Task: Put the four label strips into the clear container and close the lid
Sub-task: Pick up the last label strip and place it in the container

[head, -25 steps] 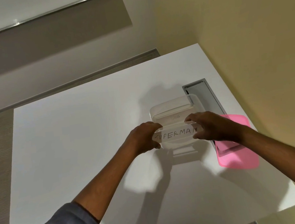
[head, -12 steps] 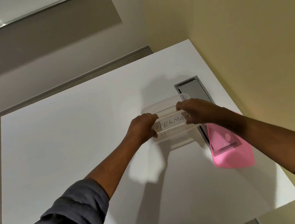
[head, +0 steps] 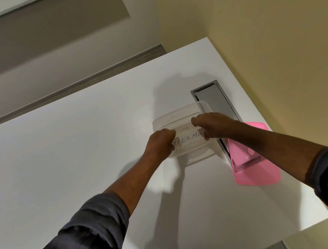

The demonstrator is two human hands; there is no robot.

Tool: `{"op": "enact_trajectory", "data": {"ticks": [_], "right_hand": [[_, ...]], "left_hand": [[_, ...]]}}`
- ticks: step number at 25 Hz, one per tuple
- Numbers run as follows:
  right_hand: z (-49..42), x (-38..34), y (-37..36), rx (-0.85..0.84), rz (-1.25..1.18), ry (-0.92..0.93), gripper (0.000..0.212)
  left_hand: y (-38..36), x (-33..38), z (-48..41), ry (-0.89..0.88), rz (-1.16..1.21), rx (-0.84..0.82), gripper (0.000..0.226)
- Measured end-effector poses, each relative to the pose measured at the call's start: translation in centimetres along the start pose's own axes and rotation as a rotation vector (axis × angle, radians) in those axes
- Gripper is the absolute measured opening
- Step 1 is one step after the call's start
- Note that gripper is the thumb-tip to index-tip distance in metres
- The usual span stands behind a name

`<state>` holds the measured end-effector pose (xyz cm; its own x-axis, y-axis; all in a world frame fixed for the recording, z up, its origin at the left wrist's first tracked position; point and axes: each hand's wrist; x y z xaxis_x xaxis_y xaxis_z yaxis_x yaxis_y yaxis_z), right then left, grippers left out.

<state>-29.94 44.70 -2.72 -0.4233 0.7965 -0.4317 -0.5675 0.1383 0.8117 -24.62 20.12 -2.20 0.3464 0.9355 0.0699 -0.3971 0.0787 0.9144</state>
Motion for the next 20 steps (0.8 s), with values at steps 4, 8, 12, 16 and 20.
{"op": "enact_trajectory", "data": {"ticks": [4, 8, 12, 16, 20], "right_hand": [[-0.4, 0.7, -0.6, -0.004, -0.026, -0.035, 0.042], [-0.7, 0.8, -1.1, 0.017, -0.024, -0.049, 0.035], [-0.8, 0.8, -1.4, 0.031, -0.009, -0.047, 0.036], [-0.8, 0.8, -1.6, 0.046, -0.004, -0.039, 0.037], [-0.7, 0.7, -1.7, 0.06, -0.009, -0.038, 0.037]], "left_hand": [[-0.6, 0.2, -0.4, -0.029, -0.024, -0.008, 0.028], [-0.9, 0.4, -0.9, -0.04, -0.046, -0.028, 0.025], [-1.3, 0.6, -1.4, -0.055, -0.128, -0.06, 0.031], [-1.6, 1.0, -1.6, -0.05, -0.189, -0.065, 0.033], [-1.7, 1.3, -1.6, -0.037, -0.255, -0.045, 0.022]]}}
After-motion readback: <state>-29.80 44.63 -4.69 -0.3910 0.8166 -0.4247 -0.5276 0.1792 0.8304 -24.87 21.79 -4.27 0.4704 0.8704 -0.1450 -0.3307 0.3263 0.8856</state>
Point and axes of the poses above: each hand's wrist, its own z-axis away from the middle knuckle, its own y-axis out of the back of the hand, x = y × z, and after that the axes turned 12 degrees about -z, right-handed
